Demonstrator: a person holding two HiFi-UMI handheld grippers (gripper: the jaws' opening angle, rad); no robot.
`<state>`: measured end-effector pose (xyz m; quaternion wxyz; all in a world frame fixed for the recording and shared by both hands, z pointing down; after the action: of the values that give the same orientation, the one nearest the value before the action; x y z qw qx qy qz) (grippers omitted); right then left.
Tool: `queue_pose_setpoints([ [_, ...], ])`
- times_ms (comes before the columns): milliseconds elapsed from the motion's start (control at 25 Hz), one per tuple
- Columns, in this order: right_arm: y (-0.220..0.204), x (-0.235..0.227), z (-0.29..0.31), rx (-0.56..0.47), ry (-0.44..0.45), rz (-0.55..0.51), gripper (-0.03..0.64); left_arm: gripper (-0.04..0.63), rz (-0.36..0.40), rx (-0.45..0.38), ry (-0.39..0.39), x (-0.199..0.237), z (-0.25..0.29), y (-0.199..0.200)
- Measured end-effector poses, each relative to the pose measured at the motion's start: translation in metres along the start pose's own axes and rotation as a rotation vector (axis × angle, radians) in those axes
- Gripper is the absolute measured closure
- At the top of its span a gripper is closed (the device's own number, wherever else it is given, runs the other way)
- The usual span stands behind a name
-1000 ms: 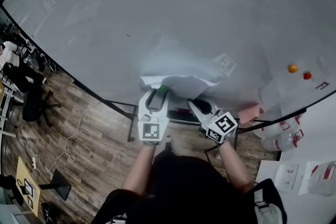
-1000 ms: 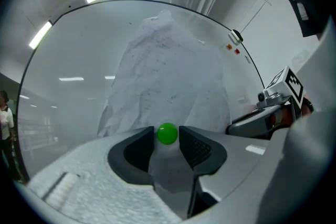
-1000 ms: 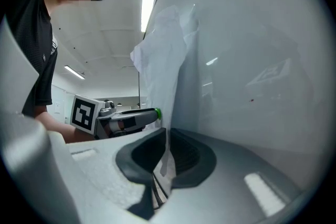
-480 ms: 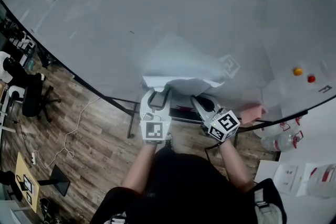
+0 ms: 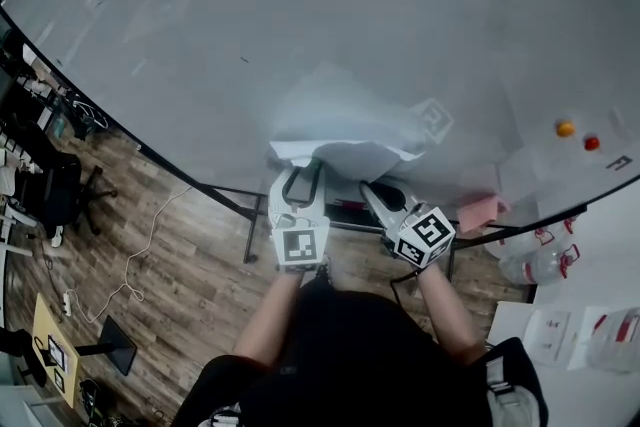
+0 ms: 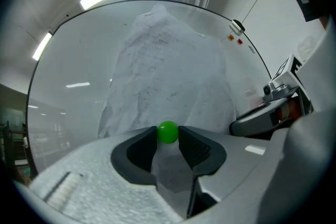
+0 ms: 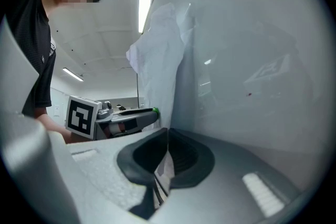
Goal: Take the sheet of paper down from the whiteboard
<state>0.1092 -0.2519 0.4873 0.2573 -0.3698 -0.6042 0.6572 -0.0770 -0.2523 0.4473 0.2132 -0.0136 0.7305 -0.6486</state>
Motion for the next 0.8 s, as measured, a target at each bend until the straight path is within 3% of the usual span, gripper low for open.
queue_pose_setpoints([
  [200,0.000,0.000,0.000,-0.001,-0.004,0.000,0.608,0.462,-0.060,0.003,-0.002,0.002,0.000,-0.001],
  [800,-0.002,0.005,-0.002,0.004,0.004,0.009,0.612,0.463,-0.057,0.012,-0.010,-0.004,-0.010,-0.002],
])
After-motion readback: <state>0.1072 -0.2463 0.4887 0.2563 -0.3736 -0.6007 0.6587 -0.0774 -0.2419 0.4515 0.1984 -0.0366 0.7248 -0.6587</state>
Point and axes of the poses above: the fingertips, and each gripper's own axes: z forward along the fingers, x to its left, y out of its top, the point moved 8 cm from there along -z, backward along the fingers, and after that the axes turned 1 degree about z, right-handed, at the moved point
